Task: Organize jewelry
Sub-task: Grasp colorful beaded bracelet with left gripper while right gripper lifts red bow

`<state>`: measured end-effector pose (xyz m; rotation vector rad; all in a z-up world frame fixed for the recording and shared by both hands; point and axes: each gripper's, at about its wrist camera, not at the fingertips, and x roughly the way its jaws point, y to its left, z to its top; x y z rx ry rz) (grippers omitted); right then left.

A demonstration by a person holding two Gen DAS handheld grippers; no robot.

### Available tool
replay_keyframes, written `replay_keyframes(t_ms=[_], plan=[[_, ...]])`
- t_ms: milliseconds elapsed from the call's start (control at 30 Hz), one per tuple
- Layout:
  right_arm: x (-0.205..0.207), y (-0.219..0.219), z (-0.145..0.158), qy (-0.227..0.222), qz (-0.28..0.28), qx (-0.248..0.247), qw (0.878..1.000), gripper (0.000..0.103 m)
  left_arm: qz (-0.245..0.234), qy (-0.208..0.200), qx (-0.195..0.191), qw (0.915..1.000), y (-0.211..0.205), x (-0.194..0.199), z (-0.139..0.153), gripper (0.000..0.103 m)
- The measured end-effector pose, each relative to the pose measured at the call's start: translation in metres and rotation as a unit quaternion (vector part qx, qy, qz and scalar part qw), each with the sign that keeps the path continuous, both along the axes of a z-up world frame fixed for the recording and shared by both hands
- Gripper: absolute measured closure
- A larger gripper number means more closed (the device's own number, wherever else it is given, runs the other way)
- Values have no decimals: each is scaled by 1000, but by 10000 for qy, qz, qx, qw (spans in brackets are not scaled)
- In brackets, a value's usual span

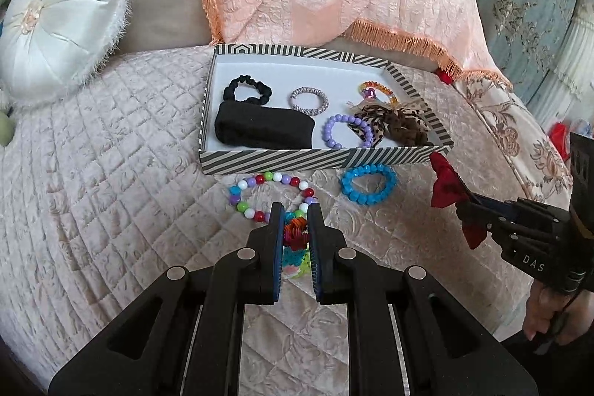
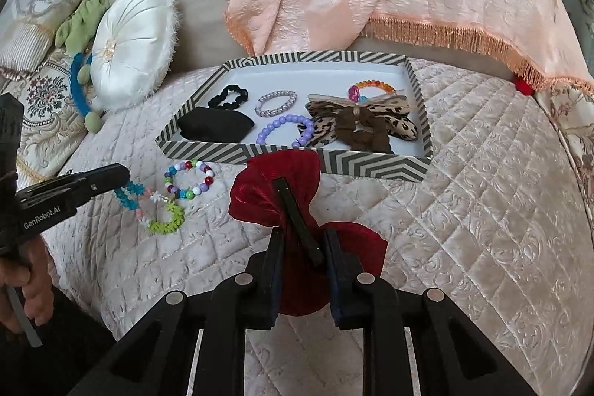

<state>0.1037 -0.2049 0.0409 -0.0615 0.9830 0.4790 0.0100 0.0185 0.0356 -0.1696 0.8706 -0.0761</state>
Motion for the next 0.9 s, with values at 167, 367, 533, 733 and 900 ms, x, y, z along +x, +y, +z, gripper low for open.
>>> replay_keyframes(t_ms=[167,367,533,733,900], plan=[[-1,4,-2,-27,-14,-120,9999,84,-8,19,37,10000,-1,1,-2,92],[-3,3,0,-96,-33,-130,9999,84,22,24,49,10000,1,2,-3,92],[-4,4,0,-106,-11,-169,9998,84,35,7,68,10000,2,2,-1,92],[-4,5,-1,-113,8,-213,9997,84,277,93,-230,9993,27,6,0,92],[-4,5,0,-142,27,-212,9997,84,478,200,-368,9980,41,7,-4,92]])
